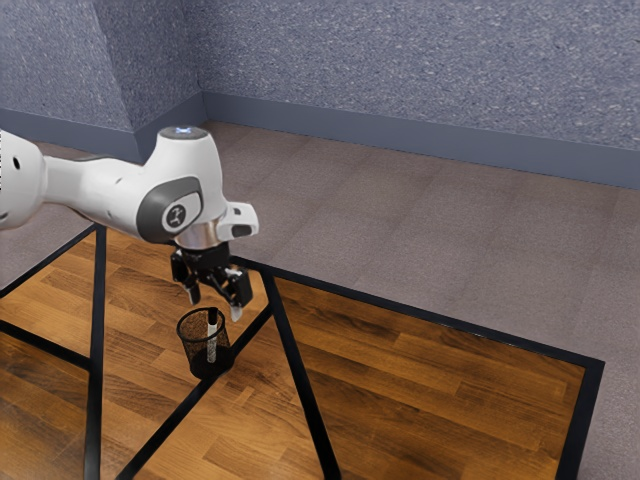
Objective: Take the marker out of the pen holder and place it to the left of the pen holder.
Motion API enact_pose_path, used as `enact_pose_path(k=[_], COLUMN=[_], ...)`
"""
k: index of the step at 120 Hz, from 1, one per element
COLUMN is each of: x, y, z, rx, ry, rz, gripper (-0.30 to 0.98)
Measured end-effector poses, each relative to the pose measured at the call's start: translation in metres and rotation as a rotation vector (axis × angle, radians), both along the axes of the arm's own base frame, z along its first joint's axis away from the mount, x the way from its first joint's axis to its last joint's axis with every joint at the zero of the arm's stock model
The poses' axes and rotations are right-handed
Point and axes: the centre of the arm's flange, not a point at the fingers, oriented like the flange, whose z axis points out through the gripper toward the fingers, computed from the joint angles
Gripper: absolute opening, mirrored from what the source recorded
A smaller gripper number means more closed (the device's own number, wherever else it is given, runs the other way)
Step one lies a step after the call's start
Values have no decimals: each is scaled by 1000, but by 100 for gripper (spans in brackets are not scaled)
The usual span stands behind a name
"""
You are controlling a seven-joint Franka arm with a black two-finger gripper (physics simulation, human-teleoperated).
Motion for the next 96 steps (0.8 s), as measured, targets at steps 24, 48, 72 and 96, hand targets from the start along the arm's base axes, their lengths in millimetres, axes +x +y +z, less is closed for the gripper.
enact_pose_path(k=[24, 48, 72, 96], x=[-3, -9, -9, -8], y=[1, 0, -2, 1], z=[-4, -7, -5, 0], rx=[1, 3, 6, 19], ry=[24, 47, 47, 38], rz=[4, 5, 1, 8], gripper=[46, 24, 1, -7])
